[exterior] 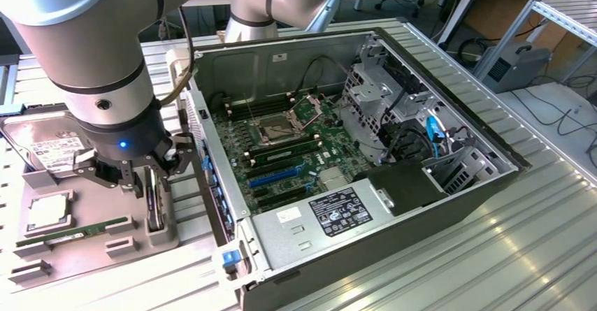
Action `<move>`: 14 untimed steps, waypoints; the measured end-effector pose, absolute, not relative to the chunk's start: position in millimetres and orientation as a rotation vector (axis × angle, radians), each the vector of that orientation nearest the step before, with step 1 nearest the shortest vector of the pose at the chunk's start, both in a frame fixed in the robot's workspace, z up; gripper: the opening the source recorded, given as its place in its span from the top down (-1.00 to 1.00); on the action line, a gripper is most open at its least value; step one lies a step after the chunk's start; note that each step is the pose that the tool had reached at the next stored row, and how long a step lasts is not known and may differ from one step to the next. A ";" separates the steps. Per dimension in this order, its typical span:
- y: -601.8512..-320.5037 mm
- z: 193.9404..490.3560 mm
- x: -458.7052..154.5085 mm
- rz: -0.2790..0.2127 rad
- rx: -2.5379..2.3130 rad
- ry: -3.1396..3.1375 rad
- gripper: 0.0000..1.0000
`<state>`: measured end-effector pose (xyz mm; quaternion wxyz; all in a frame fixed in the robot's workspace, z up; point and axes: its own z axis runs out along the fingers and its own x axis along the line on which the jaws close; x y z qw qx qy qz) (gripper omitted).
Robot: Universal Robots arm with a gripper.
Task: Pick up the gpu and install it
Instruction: 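Pick up the gpu and move the gpu toward the slot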
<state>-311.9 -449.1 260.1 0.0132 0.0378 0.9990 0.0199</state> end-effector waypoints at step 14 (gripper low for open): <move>-449.1 256.3 -311.9 0.062 0.118 3.112 0.15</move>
